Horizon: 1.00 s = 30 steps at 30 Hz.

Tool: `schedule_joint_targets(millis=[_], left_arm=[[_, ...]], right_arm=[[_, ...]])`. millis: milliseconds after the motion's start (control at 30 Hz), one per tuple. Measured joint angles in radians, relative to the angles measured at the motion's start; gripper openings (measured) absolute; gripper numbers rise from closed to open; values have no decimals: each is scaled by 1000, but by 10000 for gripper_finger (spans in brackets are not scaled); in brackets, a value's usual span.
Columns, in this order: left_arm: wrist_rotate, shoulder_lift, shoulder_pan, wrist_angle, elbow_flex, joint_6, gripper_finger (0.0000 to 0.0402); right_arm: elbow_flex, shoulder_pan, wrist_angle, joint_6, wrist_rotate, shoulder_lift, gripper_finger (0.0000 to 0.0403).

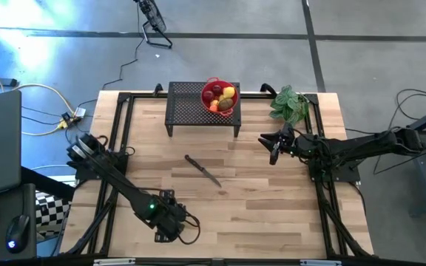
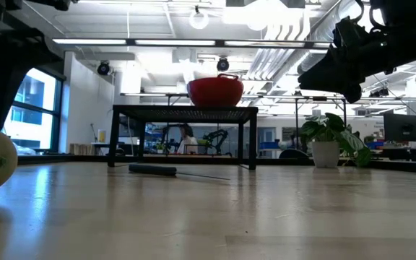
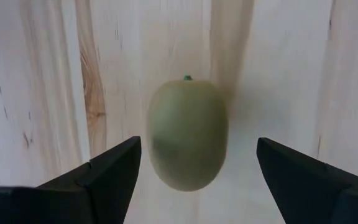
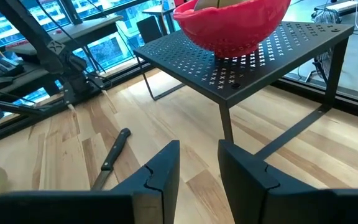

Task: Pick & Place Fruit
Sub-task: Put the kiwi into the colander on the shelf

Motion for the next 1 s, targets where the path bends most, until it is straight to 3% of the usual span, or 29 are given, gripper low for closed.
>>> schedule_joint_targets(millis=[1000], left_arm=[[-65, 8, 0, -10, 0, -24, 314]], right_arm=[[0, 0, -26, 49, 0, 0, 103]])
